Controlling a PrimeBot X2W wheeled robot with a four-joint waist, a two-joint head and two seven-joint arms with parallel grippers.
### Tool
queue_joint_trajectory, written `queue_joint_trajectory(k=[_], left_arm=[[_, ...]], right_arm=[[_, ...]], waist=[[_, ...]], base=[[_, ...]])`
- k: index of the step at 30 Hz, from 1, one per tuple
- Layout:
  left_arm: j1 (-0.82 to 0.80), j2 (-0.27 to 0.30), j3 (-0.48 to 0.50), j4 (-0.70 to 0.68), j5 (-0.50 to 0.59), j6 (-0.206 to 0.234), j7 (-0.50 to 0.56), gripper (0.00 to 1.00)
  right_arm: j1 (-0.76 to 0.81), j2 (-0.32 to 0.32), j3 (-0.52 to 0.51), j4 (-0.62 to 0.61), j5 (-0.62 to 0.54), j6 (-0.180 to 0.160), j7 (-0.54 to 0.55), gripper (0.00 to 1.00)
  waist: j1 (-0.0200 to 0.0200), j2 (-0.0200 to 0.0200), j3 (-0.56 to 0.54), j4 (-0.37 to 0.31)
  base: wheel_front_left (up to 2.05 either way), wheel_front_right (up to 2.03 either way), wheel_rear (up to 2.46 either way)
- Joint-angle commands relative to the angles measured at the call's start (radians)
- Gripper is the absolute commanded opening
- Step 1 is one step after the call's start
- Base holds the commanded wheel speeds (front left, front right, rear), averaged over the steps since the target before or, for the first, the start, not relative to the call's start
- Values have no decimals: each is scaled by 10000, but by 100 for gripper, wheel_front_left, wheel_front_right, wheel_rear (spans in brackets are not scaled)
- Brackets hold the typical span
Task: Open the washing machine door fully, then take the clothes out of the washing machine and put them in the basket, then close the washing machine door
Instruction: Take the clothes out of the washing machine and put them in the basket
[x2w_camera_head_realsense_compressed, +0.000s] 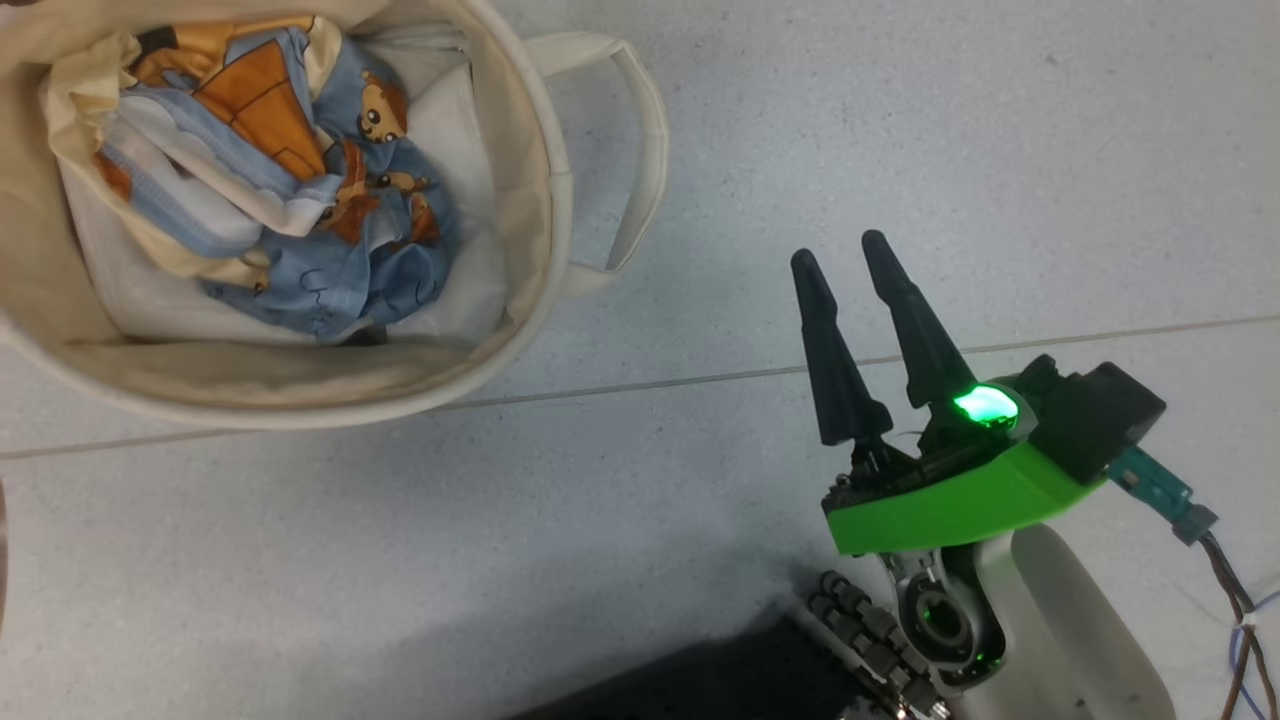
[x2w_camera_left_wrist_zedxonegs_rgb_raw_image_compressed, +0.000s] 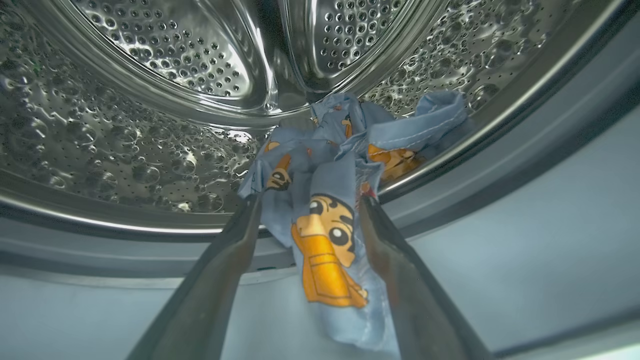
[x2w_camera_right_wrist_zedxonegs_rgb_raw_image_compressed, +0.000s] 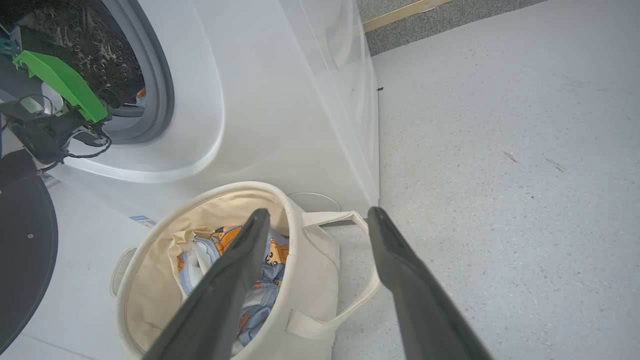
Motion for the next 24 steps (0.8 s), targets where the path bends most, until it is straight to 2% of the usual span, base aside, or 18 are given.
queue_joint_trajectory(k=[1,6,14,16,18,19,20,21,24], left_arm=[[-362,300,15,-162,108,72,-69,100],[-792,262,-78,582,133,242,-190,100],[-1398,336,-304,1413,342,799,-565,100],[-1473,293,-335,1602,308,769,-659,100],[-1525,202,-437,1753,285,510,-753,100],[-1554,155,-501,1789,287,376,-856,63],[-1572,114,-561,1826,292,281,-963,4],[-1590,82,-637,1860,324,225,-1072,0],[-1628,-14,-866,1895,440,146,-1519,0]], right_arm=[[205,17,179,-328,73,10,-122,100],[161,17,179,-442,89,10,-122,100],[82,17,178,-551,111,10,-122,100],[61,17,181,-571,132,10,-122,100],[40,17,184,-580,145,10,-122,100],[32,17,179,-580,148,10,-122,100],[25,17,171,-578,150,10,-122,100],[14,17,165,-574,152,10,-122,100],[-26,17,168,-556,147,10,-122,100]], waist=[[-1,0,29,-15],[-1,0,220,-58],[-1,0,537,-96],[-1,0,570,-114],[-1,0,584,-128],[-1,0,587,-127],[-1,0,587,-122],[-1,0,584,-116],[-1,0,546,-101]], base=[[0,0,0],[0,0,0],[0,0,0],[0,0,0],[0,0,0],[0,0,0],[0,0,0],[0,0,0],[0,0,0]])
